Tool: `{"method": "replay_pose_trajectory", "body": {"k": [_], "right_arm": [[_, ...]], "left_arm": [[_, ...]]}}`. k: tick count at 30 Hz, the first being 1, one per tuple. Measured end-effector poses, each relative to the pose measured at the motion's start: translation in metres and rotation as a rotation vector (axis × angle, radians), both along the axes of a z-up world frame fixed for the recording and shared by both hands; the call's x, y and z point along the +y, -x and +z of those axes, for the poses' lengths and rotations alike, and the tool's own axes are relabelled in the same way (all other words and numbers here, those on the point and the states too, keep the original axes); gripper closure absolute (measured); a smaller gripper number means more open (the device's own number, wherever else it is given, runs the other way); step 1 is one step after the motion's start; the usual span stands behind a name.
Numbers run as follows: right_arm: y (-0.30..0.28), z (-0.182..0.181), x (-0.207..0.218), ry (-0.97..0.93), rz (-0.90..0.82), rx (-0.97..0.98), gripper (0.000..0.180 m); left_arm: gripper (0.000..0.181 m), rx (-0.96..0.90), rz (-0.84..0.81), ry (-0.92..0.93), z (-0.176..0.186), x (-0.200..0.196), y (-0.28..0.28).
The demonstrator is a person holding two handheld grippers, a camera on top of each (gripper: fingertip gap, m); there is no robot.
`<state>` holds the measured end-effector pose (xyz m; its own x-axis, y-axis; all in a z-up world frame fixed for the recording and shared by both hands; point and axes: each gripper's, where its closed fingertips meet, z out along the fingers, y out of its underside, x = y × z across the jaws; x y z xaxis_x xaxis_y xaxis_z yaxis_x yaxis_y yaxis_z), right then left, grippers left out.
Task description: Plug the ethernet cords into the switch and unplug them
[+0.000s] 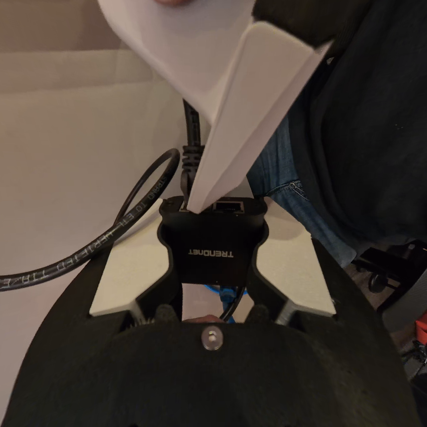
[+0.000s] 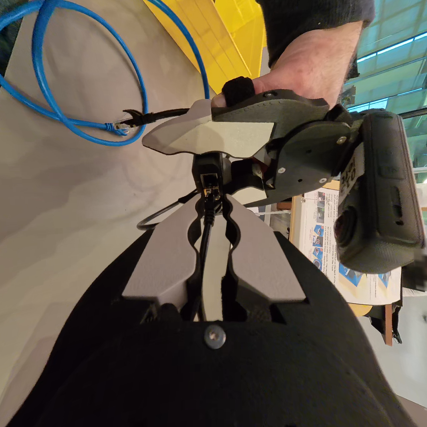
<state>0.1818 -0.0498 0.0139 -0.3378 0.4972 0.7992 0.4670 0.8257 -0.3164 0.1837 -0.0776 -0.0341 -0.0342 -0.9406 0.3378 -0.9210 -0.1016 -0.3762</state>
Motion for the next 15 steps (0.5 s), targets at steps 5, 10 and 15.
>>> {"method": "replay_pose_trajectory", "body": {"k": [5, 10, 15], "right_arm": [[-0.002, -0.004, 0.0, -0.021, 0.0, -0.053, 0.168], [-0.004, -0.012, 0.001, -0.038, -0.002, -0.12, 0.169], [-0.005, -0.017, 0.005, -0.054, -0.03, -0.147, 0.169]], "left_arm": [[0.106, 0.006, -0.003, 0.0, -0.001, 0.0, -0.001], [0.105, 0.036, -0.009, -0.014, -0.008, 0.002, 0.0], [0.104, 0.022, 0.018, 0.0, -0.013, 0.004, -0.002]]}}
